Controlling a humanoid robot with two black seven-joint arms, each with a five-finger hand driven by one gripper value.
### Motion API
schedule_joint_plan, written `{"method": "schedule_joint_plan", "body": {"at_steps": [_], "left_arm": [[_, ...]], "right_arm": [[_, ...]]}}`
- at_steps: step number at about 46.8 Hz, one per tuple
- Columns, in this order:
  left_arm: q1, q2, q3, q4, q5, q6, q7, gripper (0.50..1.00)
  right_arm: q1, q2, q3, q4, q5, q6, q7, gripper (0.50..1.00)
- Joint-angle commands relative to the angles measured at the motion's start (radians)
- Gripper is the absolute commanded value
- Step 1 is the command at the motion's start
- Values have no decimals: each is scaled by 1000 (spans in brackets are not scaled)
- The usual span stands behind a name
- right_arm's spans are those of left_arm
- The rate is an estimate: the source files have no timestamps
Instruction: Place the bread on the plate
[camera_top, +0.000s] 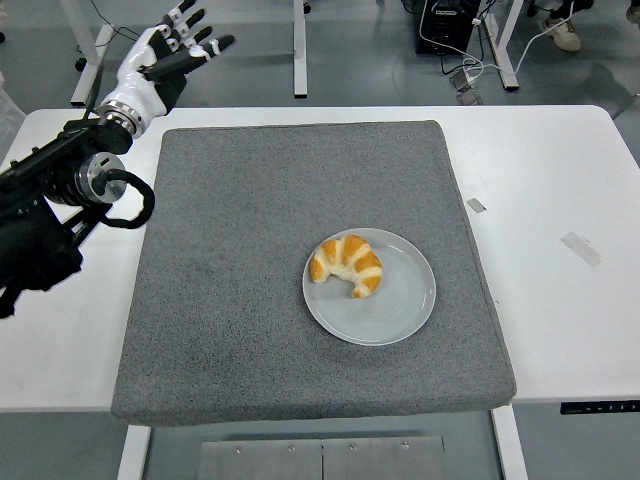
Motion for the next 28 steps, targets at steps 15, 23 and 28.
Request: {"method": "schedule_joint_plan", "body": {"at_steps": [15,23,28], "left_arm": [[161,-209,-393,-1,-98,46,-22,978],[149,-212,-402,-5,-177,41,-69,978],[135,-212,-402,-5,-189,40,-69,978]], "right_arm": [[-1,0,0,2,1,0,0,1000],[-4,0,0,2,1,0,0,1000],[-7,0,0,2,1,0,0,1000]]}}
